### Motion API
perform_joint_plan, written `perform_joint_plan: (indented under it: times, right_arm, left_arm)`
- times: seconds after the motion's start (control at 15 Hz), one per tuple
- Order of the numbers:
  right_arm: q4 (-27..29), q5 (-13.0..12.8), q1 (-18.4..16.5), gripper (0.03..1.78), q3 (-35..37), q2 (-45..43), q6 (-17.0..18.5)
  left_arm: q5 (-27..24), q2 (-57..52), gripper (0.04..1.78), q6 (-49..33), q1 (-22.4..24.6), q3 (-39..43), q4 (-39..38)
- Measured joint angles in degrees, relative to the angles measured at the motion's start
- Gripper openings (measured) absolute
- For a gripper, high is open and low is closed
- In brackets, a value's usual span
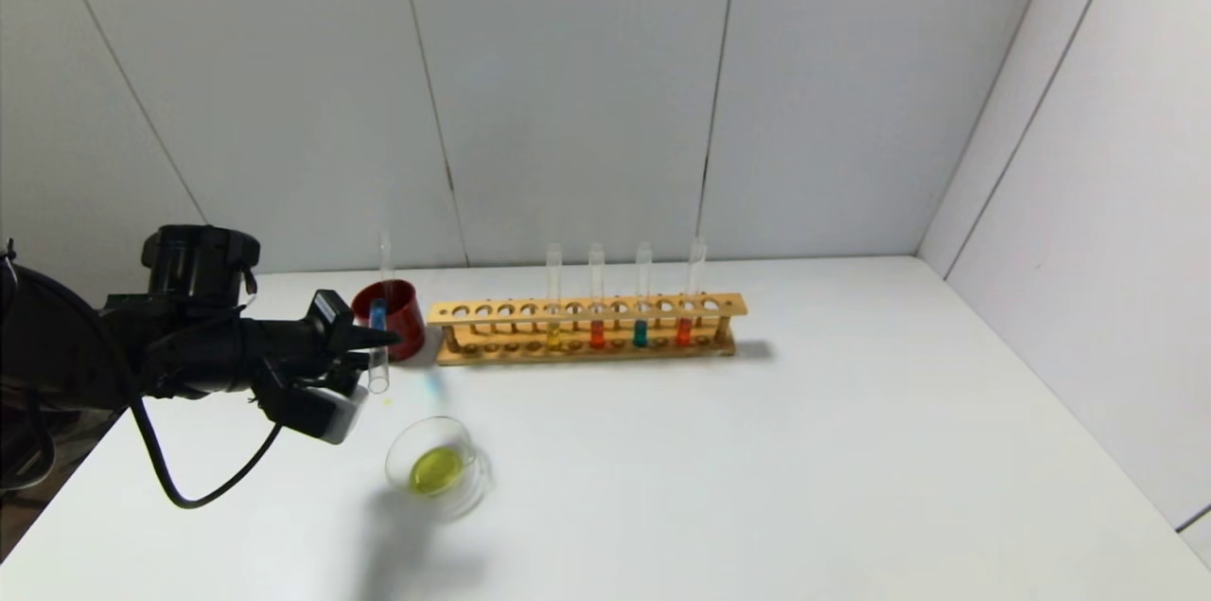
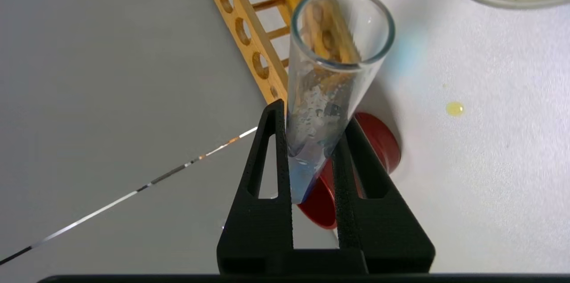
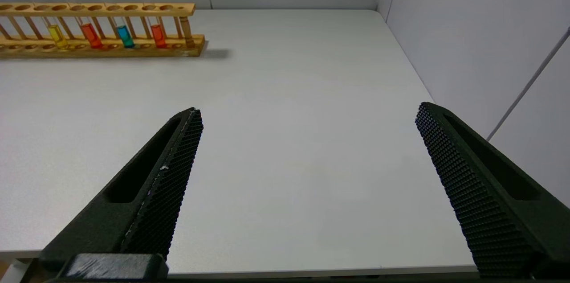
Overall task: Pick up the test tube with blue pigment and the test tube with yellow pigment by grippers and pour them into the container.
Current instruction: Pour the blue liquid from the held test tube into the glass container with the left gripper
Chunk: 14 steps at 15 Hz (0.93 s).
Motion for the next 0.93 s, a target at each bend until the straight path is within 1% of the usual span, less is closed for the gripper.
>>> perform_joint_plan:
  times: [0.2,0.4,0.53,0.93]
  right_arm:
    - [0.00,-0.02,0.02,1.75,0.00,0.00,-0.02]
    - [0.00,-0.02,0.00,1.75,0.00,0.00,0.00]
    - [0.00,-0.02,-0.02,1.75,0.00,0.00,0.00]
    - [0.00,0.00,0.00,1.75,0.00,0.00,0.00]
  left_arm:
    - [2.21,0.30,0.31,0.80,-1.38,-0.17,-0.30]
    - [3.34,0.60,0.31,0.96,-2.82,-0.32,-0.37]
    - [4.88,0.44,0.31,2.58,-3.16,-0.32,-0.33]
    - [5.53,-0.06,0.31,5.79,-3.29,0.21,0.02]
